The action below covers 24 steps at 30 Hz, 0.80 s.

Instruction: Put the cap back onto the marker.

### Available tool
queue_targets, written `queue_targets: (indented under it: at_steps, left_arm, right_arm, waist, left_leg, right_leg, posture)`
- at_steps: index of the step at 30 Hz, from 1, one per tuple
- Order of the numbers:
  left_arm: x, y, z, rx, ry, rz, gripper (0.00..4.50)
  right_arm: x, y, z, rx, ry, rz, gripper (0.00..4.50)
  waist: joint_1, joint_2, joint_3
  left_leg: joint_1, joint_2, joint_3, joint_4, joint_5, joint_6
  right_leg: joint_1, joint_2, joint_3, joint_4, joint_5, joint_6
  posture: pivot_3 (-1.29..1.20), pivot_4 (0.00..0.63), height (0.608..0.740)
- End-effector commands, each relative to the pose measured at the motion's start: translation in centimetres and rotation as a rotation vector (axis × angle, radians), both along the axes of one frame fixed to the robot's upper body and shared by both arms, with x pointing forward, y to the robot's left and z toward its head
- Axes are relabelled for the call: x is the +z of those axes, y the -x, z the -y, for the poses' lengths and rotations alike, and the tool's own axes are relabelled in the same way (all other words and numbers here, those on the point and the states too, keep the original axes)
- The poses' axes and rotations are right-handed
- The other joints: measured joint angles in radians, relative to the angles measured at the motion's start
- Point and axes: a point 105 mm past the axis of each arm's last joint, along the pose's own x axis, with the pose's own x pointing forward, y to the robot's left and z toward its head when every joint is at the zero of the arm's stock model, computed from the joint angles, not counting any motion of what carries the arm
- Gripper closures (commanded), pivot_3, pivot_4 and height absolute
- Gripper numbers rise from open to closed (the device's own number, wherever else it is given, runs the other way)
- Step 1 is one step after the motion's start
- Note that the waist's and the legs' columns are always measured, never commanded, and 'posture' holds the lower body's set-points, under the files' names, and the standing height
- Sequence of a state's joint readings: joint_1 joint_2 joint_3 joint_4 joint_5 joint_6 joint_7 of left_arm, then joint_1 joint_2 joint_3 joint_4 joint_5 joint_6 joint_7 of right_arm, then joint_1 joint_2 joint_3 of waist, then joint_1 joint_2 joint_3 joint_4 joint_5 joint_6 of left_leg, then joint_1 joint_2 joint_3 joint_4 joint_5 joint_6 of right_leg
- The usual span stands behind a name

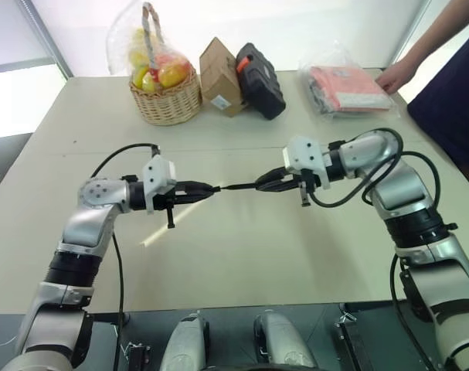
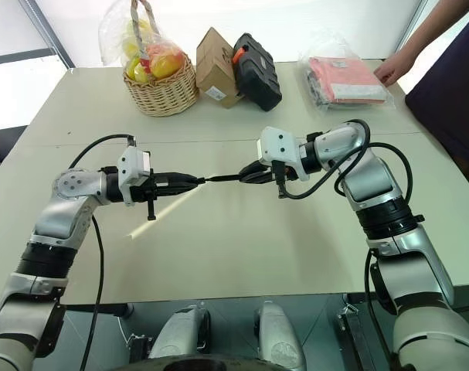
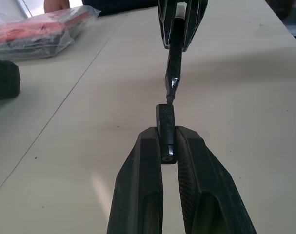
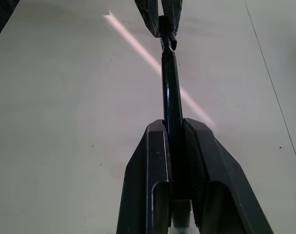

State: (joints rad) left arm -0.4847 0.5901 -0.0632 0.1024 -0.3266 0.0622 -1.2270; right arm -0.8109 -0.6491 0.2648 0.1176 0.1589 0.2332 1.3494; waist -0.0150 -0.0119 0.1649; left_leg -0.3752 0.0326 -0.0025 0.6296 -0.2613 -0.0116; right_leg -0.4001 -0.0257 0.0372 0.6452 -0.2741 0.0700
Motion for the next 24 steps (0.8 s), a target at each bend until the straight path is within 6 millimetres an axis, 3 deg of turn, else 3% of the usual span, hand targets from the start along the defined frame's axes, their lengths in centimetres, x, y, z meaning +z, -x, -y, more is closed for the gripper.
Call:
queue_targets:
  at_steps: [1, 24]
  left_arm:
    - [1.1, 0.5, 0.4, -0.034, -0.002, 0.046, 4.50]
    - [0.7, 0.6, -0.2, -0.025, -0.029, 0.041, 4.50]
  right_arm:
    - [0.9, 0.3, -0.4, 0.020, -0.007, 0.048, 4.47]
    - [0.9, 0.2, 0.6, 0.004, 0.021, 0.045, 4.47]
  waist:
    - [0.000, 0.000, 0.000]
    - [0.000, 0.000, 0.000]
  left_leg:
    - [0.000, 0.000, 0.000, 0.000, 0.000, 0.000]
    - [0.000, 0.000, 0.000, 0.000, 0.000, 0.000]
  right_leg:
    - [0.000, 0.000, 0.000, 0.000, 0.000, 0.000]
    - [0.000, 0.000, 0.000, 0.000, 0.000, 0.000]
  posture:
    - [0.00, 0.150, 0.740]
    - [0.00, 0.150, 0.740]
